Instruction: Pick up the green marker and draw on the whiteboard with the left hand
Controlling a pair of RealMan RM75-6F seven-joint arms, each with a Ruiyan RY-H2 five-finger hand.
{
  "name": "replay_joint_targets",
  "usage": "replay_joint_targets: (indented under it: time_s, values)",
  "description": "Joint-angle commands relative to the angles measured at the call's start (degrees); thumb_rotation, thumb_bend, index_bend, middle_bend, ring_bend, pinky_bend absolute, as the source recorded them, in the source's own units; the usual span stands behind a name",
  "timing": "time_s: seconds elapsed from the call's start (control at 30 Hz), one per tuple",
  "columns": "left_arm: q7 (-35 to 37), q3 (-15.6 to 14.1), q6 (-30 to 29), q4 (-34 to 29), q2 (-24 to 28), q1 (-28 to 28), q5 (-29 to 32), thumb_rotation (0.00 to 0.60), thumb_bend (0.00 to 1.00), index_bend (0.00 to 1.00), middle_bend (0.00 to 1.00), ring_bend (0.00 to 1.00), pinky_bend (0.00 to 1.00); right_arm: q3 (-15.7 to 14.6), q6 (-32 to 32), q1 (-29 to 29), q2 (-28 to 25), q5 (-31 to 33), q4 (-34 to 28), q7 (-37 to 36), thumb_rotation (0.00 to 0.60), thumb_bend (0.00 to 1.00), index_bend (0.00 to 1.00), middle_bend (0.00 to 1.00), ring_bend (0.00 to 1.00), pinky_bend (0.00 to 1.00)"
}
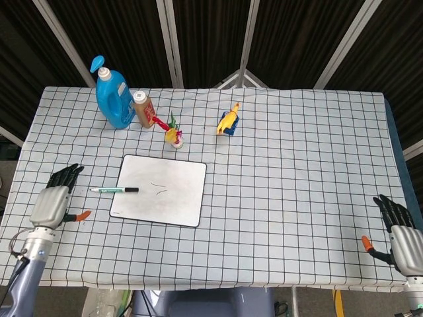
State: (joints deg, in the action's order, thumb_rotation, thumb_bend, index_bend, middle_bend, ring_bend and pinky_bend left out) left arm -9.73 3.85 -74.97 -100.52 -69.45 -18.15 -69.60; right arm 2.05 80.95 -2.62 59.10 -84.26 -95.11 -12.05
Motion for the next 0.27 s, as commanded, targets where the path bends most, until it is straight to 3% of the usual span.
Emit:
replay_joint_targets:
  time_s: [0.03, 0.27]
  values:
    - [0.7, -4.3, -7.7, -2.7, 4.1, 5.7, -6.9, 0.6, 0.08, 0.0, 0.0, 0.0, 0.0, -0.1, 0.1, 0.0, 0.1, -0.3, 0.1, 0.3, 0.6, 0.35, 0.0, 0.0, 0.0, 0.0]
    - [2.8, -8.3, -16.7, -0.3, 6.2, 12.6, -13.6, 0.6, 0.07, 0.0, 0.0, 0.0, 0.0, -0.5, 0.6, 0.0, 0.3, -1.4, 0.4, 0.9, 0.6, 0.35, 0.0, 0.0, 0.0, 0.0]
